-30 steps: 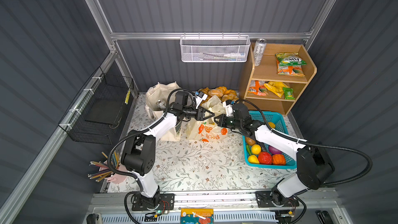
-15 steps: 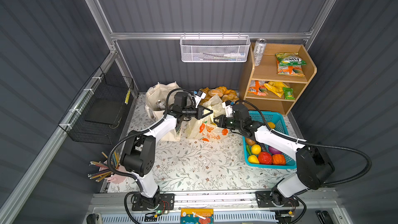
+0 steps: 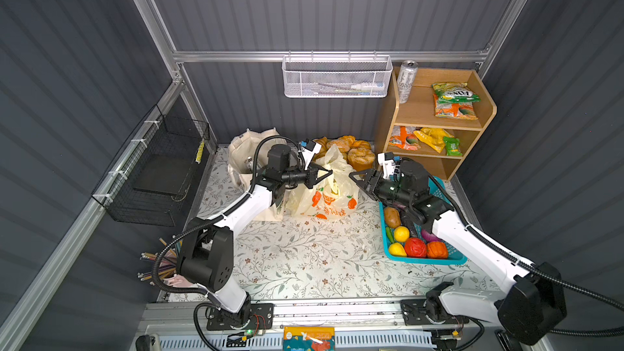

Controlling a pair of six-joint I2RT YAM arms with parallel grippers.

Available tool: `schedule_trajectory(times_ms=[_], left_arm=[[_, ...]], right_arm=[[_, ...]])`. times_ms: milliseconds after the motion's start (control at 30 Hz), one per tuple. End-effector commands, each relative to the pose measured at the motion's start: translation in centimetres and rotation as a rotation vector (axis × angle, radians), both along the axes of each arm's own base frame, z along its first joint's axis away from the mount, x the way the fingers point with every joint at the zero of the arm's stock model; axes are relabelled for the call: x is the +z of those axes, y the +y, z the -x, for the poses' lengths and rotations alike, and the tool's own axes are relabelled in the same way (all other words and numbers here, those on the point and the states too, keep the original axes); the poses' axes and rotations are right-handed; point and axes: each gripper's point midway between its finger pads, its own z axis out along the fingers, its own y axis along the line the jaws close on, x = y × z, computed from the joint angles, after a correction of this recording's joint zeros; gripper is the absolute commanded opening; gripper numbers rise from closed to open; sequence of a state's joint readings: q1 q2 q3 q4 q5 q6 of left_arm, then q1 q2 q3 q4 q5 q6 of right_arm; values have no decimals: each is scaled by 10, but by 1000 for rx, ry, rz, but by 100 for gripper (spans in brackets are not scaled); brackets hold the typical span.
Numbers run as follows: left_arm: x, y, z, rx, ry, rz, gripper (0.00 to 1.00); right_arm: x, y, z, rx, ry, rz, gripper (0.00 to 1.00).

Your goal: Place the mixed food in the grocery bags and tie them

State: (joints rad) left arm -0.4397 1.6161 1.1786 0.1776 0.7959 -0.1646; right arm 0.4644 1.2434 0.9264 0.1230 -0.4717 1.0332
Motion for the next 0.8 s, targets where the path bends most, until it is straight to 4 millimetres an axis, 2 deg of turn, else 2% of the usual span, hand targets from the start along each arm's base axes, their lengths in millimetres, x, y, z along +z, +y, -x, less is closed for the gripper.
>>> schedule_trajectory(times_ms=[0, 67, 133, 267, 367, 533, 767], left_arm=[[4, -1, 3, 10, -110, -8, 0], [6, 0, 2, 24, -139, 1, 0], [8, 0, 1, 31, -151, 3, 0], [10, 0, 0, 48, -194, 22, 0], [13, 0, 1, 55, -220, 40, 0], [22, 2, 2, 70, -294, 82, 0], [32, 2, -7, 112, -337, 97, 0]], right_arm=[[9, 22, 4, 66, 94, -97, 71], [17, 35, 3, 99, 94, -99, 73], [18, 44, 2, 118, 106, -95, 75], [4, 54, -5, 110, 144, -70, 79], [2, 57, -11, 98, 152, -64, 83], [14, 62, -23, 90, 141, -67, 86], [32, 74, -42, 103, 156, -67, 87]])
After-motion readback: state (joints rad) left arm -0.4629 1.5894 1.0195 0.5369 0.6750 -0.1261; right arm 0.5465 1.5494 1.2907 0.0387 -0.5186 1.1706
